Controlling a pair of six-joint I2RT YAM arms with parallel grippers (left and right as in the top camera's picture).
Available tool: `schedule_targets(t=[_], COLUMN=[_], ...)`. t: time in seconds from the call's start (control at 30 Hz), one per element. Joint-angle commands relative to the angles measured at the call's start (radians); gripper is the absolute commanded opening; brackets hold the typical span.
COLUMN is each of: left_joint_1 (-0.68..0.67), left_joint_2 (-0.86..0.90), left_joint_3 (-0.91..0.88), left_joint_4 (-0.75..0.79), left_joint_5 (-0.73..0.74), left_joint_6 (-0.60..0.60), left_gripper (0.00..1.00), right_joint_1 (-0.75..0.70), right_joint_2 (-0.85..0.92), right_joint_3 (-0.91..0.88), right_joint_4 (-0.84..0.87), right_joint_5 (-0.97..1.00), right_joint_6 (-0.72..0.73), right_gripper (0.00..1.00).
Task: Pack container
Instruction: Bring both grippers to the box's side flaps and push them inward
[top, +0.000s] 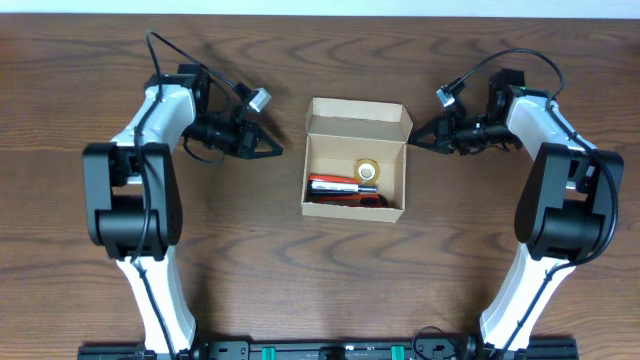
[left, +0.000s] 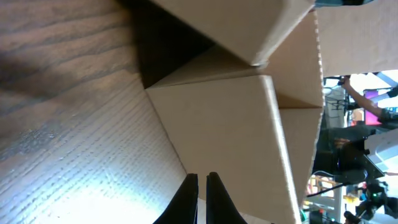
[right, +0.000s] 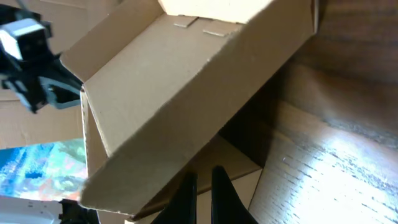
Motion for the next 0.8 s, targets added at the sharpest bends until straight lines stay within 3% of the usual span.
schedule_targets(t=[0.0,0.77], left_joint_1=[0.0,-0.065], left_joint_2=[0.018,0.018], left_joint_3=[-0.004,-0.004], left_joint_4=[0.021,0.254], left_joint_5=[0.029,0.027], left_joint_6=[-0.026,-0.254], left_gripper=[0.06,0.06], right_joint_1=[0.006,0.008], right_joint_2=[0.009,0.103], right_joint_3=[-0.001,-0.002], right_joint_4=[0.014,0.072], right_joint_5=[-0.029,-0.035], right_joint_6=[0.008,0.052], right_gripper=[0.01,0.01])
